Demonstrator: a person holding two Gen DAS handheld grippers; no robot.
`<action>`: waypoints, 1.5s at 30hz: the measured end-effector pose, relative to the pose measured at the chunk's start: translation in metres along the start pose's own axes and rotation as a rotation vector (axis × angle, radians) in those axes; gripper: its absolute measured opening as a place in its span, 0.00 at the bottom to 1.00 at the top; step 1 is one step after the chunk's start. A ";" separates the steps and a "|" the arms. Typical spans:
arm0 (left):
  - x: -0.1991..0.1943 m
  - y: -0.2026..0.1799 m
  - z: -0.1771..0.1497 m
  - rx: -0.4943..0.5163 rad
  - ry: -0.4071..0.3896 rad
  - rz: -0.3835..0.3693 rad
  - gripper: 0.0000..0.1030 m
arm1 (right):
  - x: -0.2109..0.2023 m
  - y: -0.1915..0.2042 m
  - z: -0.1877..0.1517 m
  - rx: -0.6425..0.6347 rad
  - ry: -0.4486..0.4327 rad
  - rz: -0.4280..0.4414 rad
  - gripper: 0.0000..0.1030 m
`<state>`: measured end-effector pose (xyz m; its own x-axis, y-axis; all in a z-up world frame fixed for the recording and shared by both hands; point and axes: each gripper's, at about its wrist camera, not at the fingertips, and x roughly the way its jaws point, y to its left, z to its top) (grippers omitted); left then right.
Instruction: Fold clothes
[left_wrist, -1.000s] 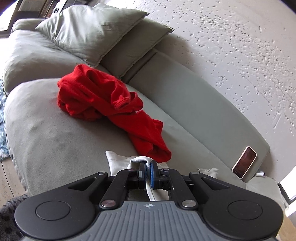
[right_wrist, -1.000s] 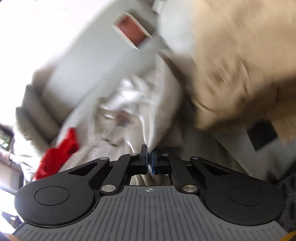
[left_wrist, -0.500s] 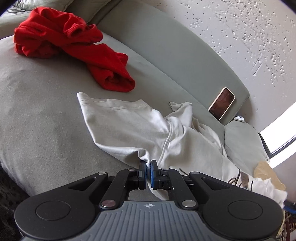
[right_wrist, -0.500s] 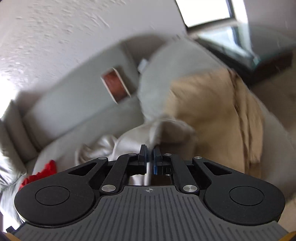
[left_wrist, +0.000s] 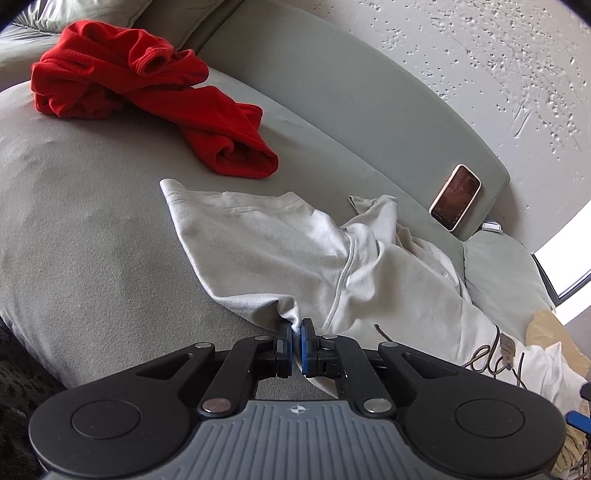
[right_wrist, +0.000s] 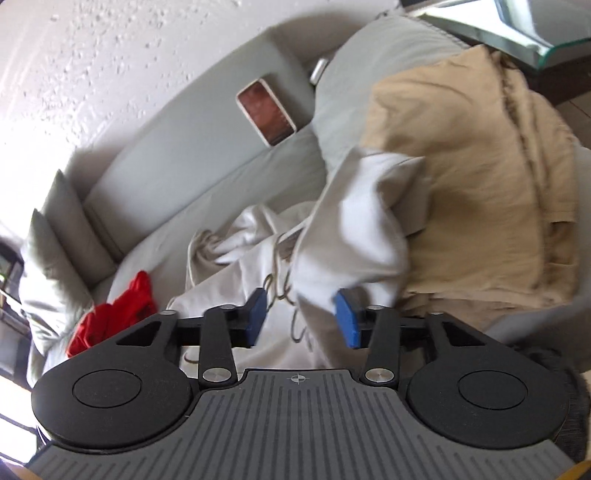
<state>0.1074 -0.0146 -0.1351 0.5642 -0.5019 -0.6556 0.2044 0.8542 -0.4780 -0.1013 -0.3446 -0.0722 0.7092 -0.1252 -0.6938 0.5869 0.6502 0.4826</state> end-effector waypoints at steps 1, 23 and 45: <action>0.000 0.000 0.000 0.000 0.000 -0.002 0.03 | 0.008 0.008 0.000 -0.027 0.003 -0.034 0.63; 0.000 0.003 -0.001 -0.035 0.030 -0.028 0.03 | -0.025 -0.088 0.006 0.173 -0.126 -0.212 0.03; -0.003 0.004 -0.004 -0.017 0.021 -0.033 0.03 | -0.020 -0.107 -0.021 0.304 -0.067 -0.107 0.45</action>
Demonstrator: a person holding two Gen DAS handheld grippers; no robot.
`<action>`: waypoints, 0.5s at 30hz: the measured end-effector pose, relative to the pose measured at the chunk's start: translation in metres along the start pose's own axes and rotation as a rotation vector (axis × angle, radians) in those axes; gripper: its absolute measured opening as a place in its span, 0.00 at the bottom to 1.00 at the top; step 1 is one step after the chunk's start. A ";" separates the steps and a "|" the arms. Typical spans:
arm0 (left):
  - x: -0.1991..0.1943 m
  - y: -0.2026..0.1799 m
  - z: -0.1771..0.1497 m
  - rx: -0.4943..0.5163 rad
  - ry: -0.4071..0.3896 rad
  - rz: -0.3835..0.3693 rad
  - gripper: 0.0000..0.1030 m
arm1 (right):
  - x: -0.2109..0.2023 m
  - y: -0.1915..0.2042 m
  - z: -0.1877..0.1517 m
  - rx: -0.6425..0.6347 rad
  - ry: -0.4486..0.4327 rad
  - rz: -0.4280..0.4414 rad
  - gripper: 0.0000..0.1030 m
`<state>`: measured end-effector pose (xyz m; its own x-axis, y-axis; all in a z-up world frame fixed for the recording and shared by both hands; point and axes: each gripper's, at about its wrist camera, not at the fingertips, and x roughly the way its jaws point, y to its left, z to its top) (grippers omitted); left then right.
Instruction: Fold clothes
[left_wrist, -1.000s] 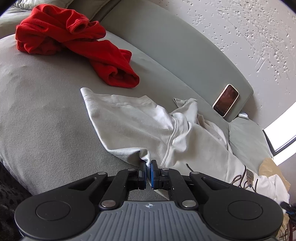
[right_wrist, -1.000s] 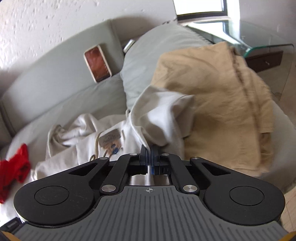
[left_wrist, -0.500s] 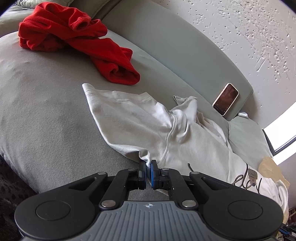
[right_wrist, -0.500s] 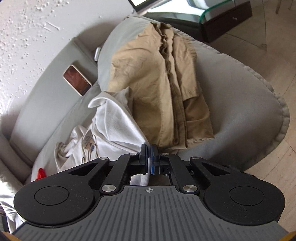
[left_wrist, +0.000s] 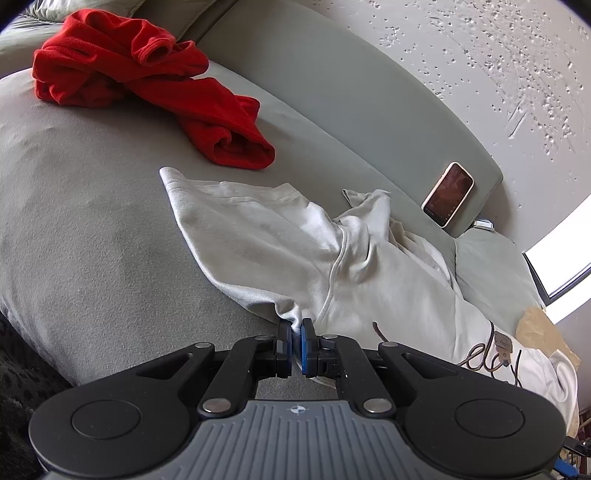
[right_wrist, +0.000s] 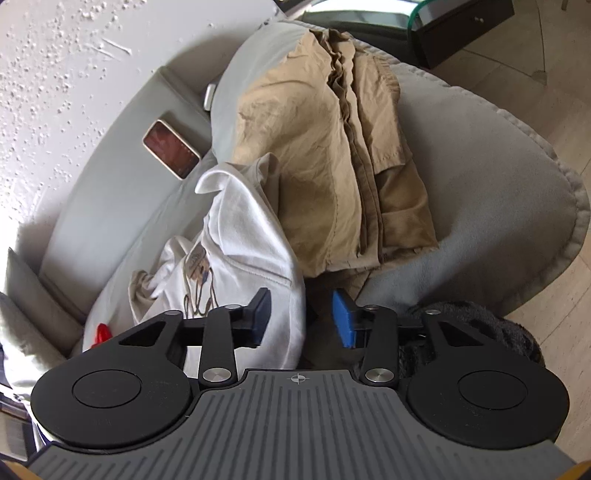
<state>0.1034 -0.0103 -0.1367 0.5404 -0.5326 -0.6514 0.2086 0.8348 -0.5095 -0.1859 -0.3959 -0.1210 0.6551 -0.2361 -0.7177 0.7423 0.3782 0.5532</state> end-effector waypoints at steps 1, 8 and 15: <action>0.000 0.000 0.000 -0.001 0.000 0.000 0.03 | -0.001 -0.001 -0.001 0.005 0.000 0.001 0.45; 0.000 -0.001 0.000 0.006 0.000 0.003 0.03 | 0.004 0.009 -0.009 -0.025 -0.001 0.006 0.46; -0.001 0.000 0.000 0.013 0.002 0.001 0.03 | 0.037 0.015 0.000 -0.002 0.006 0.005 0.46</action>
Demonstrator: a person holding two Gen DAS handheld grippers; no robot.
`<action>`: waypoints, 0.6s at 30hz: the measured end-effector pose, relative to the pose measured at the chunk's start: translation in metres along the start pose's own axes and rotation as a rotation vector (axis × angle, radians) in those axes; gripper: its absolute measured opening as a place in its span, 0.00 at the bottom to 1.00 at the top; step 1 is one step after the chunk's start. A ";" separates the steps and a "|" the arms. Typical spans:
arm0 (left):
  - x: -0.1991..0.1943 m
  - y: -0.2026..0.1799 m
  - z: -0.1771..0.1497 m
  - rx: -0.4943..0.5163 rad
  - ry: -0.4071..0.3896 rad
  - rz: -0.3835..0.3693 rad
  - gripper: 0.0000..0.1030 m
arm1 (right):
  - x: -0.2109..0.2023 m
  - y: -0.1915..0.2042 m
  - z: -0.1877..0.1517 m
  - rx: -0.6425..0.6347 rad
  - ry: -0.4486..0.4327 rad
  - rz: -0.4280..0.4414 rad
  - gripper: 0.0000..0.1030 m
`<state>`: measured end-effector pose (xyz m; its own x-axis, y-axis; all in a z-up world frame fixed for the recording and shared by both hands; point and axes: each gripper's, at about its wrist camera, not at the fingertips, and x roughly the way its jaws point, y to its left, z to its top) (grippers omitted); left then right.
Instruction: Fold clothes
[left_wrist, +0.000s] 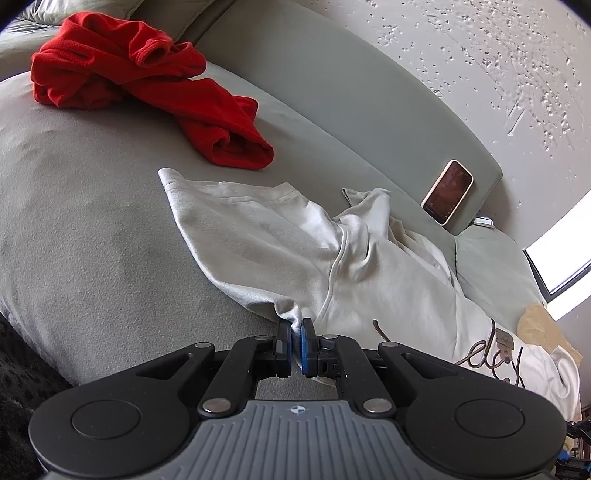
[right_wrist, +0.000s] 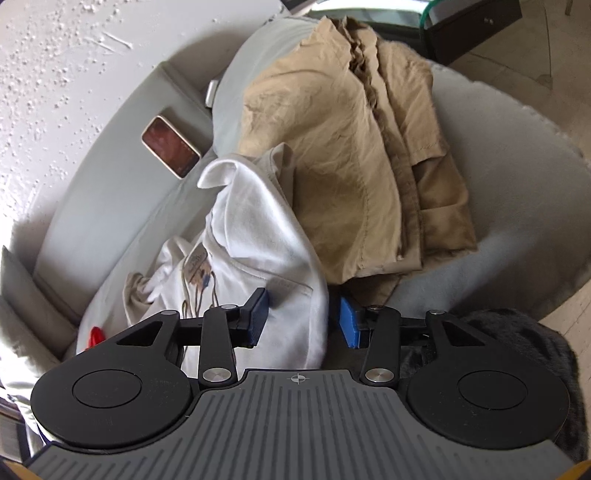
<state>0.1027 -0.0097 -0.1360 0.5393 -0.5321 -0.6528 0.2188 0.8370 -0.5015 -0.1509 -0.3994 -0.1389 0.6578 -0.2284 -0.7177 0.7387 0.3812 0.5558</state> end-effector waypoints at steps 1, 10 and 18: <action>0.000 0.000 0.000 0.001 0.001 0.000 0.03 | 0.002 0.000 -0.001 0.005 0.009 0.012 0.46; 0.001 -0.001 0.000 0.006 0.003 0.004 0.04 | -0.005 0.000 -0.005 -0.024 0.004 0.049 0.04; -0.011 0.015 0.000 -0.182 0.012 -0.107 0.36 | -0.033 -0.003 -0.003 -0.003 -0.066 0.095 0.03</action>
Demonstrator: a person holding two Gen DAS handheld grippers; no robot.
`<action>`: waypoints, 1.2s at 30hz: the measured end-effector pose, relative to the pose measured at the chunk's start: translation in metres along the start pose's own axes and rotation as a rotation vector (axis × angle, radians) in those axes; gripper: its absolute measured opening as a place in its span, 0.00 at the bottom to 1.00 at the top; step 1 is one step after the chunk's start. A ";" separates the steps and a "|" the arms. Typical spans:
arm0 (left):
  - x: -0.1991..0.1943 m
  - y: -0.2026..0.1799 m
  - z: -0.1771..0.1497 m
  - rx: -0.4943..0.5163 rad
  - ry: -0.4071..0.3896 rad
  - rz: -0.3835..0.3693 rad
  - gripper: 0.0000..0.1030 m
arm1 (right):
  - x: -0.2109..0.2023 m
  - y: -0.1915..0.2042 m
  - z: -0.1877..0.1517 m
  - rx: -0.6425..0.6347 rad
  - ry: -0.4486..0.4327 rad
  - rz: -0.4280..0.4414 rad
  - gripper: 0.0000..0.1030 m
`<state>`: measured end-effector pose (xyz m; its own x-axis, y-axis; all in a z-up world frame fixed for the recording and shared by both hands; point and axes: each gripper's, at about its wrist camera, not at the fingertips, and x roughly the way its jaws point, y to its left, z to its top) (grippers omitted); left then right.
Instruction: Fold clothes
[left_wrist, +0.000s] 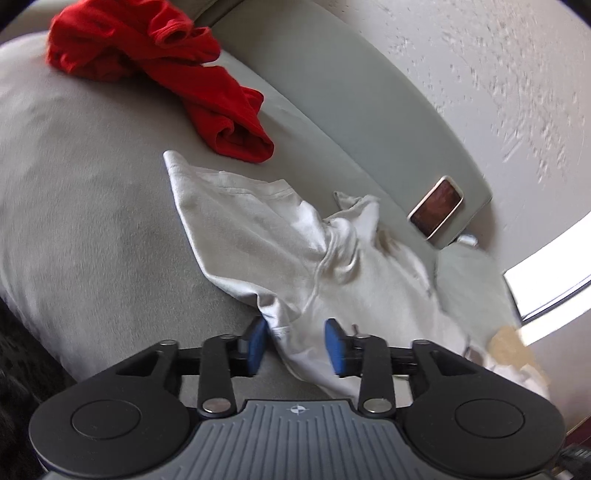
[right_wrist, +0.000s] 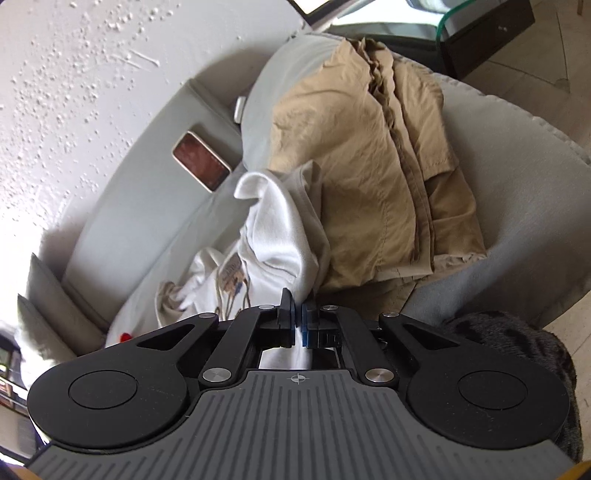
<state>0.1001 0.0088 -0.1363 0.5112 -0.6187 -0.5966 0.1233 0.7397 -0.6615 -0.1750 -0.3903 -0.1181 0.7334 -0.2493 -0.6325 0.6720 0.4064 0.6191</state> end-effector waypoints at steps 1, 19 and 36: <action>-0.002 0.005 0.000 -0.052 0.001 -0.022 0.36 | -0.002 -0.001 0.001 0.008 -0.001 0.005 0.03; 0.024 0.017 -0.007 -0.352 0.061 -0.089 0.35 | -0.003 -0.006 0.002 0.039 0.005 0.010 0.03; -0.054 -0.058 0.048 -0.188 -0.098 -0.238 0.01 | -0.001 0.010 0.018 0.064 0.025 0.125 0.02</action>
<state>0.1062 0.0119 -0.0437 0.5676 -0.7331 -0.3747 0.0945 0.5101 -0.8549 -0.1674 -0.4017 -0.1035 0.8097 -0.1781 -0.5591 0.5811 0.3758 0.7219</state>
